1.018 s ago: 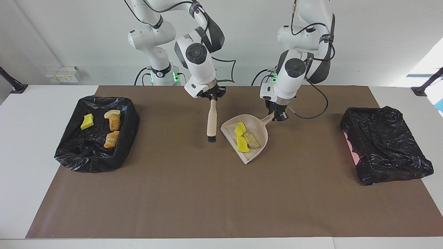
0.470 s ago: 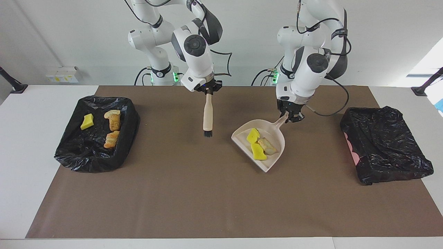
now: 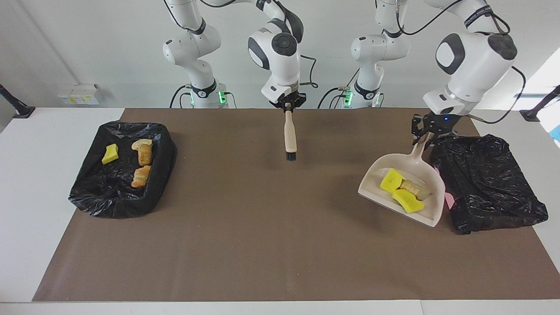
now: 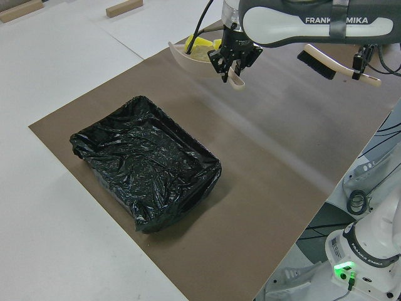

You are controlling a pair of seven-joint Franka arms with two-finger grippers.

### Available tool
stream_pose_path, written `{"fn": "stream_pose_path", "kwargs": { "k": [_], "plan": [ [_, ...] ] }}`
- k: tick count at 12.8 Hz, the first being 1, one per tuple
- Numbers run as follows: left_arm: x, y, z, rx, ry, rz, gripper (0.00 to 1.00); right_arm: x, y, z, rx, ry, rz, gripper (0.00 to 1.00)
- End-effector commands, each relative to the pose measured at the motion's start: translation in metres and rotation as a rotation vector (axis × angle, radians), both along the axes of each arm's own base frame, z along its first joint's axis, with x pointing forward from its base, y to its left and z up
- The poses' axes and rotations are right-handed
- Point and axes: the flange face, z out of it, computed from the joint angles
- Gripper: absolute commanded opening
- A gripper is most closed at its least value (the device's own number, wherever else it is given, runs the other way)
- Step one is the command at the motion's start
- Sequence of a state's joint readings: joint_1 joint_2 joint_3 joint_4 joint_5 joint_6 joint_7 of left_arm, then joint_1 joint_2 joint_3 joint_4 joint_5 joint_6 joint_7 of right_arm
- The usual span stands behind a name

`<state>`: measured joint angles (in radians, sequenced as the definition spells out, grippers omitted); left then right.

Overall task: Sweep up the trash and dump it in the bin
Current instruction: 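Carry the dustpan to the bin and tip it with the left gripper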

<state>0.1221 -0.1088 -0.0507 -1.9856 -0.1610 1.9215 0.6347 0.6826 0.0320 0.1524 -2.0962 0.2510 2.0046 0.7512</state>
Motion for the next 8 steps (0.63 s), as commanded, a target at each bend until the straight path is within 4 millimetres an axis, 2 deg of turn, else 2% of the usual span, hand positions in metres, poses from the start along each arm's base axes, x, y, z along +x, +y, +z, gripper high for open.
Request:
{"fn": "stream_pose_path", "kwargs": {
  "k": [1, 2, 4, 6, 8],
  "plan": [
    [-0.003, 0.059, 0.016, -0.079, -0.025, 0.124, 0.00, -0.009, 0.036, -0.037, -0.013, 0.012, -0.016, 0.00],
    [-0.004, 0.084, 0.023, -0.089, -0.046, 0.144, 0.00, -0.012, 0.042, -0.049, -0.022, 0.022, -0.004, 0.00],
    [-0.009, 0.123, 0.031, -0.078, -0.076, 0.144, 0.00, -0.019, 0.053, -0.063, -0.012, 0.015, 0.015, 0.00],
    [-0.017, 0.153, 0.032, -0.042, -0.082, 0.148, 0.00, -0.018, 0.053, -0.065, -0.008, 0.019, 0.014, 0.00],
    [-0.027, 0.188, 0.036, 0.068, -0.070, 0.105, 0.00, -0.018, 0.053, -0.065, 0.000, 0.028, 0.008, 0.00]
  ]
}}
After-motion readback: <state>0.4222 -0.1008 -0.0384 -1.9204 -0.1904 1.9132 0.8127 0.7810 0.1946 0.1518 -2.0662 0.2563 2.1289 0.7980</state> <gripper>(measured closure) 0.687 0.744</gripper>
